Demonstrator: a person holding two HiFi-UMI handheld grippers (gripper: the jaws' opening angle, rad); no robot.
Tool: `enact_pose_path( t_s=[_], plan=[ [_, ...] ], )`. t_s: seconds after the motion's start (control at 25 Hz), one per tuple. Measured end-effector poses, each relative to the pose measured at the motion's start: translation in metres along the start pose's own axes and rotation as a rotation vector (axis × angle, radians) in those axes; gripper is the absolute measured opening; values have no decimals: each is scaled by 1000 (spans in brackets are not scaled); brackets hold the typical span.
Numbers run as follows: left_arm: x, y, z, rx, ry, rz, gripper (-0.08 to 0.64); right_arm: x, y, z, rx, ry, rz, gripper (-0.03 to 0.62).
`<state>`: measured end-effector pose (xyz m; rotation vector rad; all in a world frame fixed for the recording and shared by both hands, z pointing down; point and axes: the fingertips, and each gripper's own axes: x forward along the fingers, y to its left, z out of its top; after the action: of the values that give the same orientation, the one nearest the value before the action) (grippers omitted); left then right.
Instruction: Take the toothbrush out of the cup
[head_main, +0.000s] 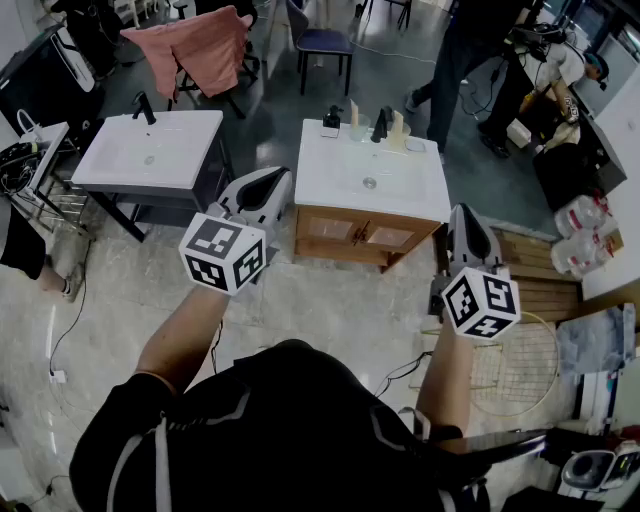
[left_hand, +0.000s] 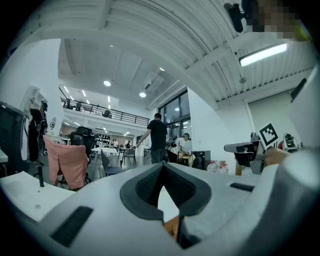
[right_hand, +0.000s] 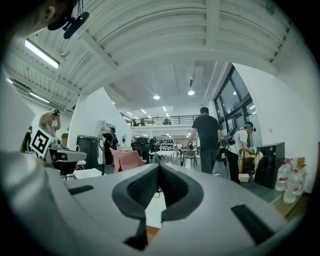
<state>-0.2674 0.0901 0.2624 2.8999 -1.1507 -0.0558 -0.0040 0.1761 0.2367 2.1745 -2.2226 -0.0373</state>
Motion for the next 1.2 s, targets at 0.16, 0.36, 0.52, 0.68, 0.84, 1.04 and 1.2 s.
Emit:
enact_pose_path(
  t_s=[0.16,0.36,0.52,0.68,0.84,1.04,1.2],
  plan=[
    [-4,-1,2,-16,-10,5,3,-4,-3,-2,-19,9,-15,3],
    [-4,0,-1,-20,1,24,3,-8,-4,-2,-9,6,-24,3],
    [-2,-3,-1,3,7,41,3,-11,-8,-1,16,-7,-18,5],
    [2,-11,4,-9,-2,28,3,-12,-13,-3,26,6,-20,5],
    [12,-18,5,42,16,29,3,-15,-20,-4,37,9,-21,5],
    [20,-23,8,104,40,40,3,-23,-29,-8,39,13,-17,5],
    [27,-38,15,75,10,18,3,-30,-40,-10,50,9,-13,5]
  ],
)
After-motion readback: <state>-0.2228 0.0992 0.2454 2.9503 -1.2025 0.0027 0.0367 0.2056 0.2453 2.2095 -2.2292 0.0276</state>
